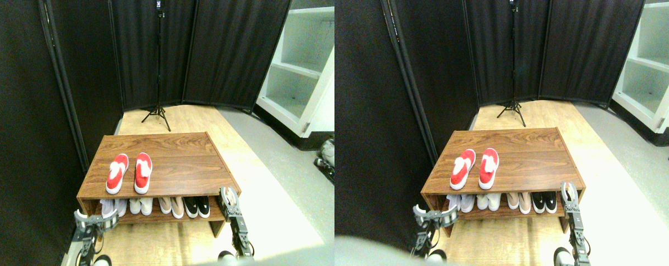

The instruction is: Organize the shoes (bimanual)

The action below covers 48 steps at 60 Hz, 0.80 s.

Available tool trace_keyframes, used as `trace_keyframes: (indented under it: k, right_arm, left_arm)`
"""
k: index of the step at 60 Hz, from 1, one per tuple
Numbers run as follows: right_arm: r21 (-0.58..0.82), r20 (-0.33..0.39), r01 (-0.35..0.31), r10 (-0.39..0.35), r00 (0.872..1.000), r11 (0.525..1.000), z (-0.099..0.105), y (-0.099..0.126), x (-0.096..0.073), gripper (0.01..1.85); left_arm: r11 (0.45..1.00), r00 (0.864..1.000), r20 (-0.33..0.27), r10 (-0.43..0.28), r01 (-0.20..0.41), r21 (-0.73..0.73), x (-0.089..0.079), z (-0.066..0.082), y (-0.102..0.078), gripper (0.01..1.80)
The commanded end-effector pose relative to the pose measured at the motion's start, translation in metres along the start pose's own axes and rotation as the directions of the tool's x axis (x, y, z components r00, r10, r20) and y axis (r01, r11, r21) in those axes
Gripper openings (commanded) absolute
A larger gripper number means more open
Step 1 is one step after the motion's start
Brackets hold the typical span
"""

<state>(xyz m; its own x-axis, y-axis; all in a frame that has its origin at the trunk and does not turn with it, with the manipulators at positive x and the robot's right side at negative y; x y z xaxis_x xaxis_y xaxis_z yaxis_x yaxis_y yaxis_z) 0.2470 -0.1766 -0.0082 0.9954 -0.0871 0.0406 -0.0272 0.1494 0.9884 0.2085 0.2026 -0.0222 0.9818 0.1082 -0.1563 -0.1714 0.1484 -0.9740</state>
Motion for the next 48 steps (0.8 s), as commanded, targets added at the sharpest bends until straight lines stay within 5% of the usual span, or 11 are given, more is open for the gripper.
trace_keyframes:
  k: [1, 9, 17, 28, 33, 37, 42, 48]
  right_arm:
    - [0.003, 0.005, -0.05, 0.05, 0.999, 0.999, -0.002, 0.006, 0.004, 0.09]
    - [0.015, 0.01, -0.039, 0.039, 0.999, 0.999, -0.002, 0.006, 0.004, 0.08]
    - [0.002, 0.003, -0.043, 0.043, 0.999, 0.999, 0.0, 0.004, 0.005, 0.08]
    - [0.038, -0.004, -0.04, 0.04, 0.999, 0.998, 0.001, 0.003, 0.006, 0.1]
    - [0.019, 0.0, -0.042, 0.042, 0.999, 0.999, 0.001, 0.004, 0.006, 0.1]
    - [0.024, 0.002, -0.041, 0.041, 0.999, 0.999, 0.001, 0.004, 0.007, 0.09]
    - [0.027, 0.0, -0.038, 0.038, 0.999, 0.999, 0.001, 0.005, 0.007, 0.09]
    - [0.023, -0.001, -0.041, 0.041, 0.999, 0.999, 0.001, 0.004, 0.007, 0.09]
  left_arm:
    - [0.998, 0.998, 0.02, -0.058, 0.058, 0.032, 0.004, 0.008, -0.014, 1.33]
    - [0.992, 0.994, 0.075, -0.082, 0.074, 0.107, 0.016, 0.024, -0.014, 1.28]
    - [0.976, 0.978, 0.147, -0.145, 0.117, 0.186, 0.038, 0.05, -0.017, 0.96]
    - [0.949, 0.965, 0.153, -0.214, 0.168, 0.265, 0.075, 0.072, -0.026, 0.47]
    - [0.95, 0.962, 0.178, -0.205, 0.152, 0.272, 0.09, 0.071, -0.028, 0.31]
    - [0.95, 0.951, 0.223, -0.212, 0.148, 0.274, 0.103, 0.067, -0.025, 0.01]
    - [0.935, 0.945, 0.245, -0.219, 0.131, 0.33, 0.117, 0.063, -0.018, 0.01]
    - [0.94, 0.954, 0.233, -0.187, 0.105, 0.325, 0.13, 0.058, -0.01, 0.01]
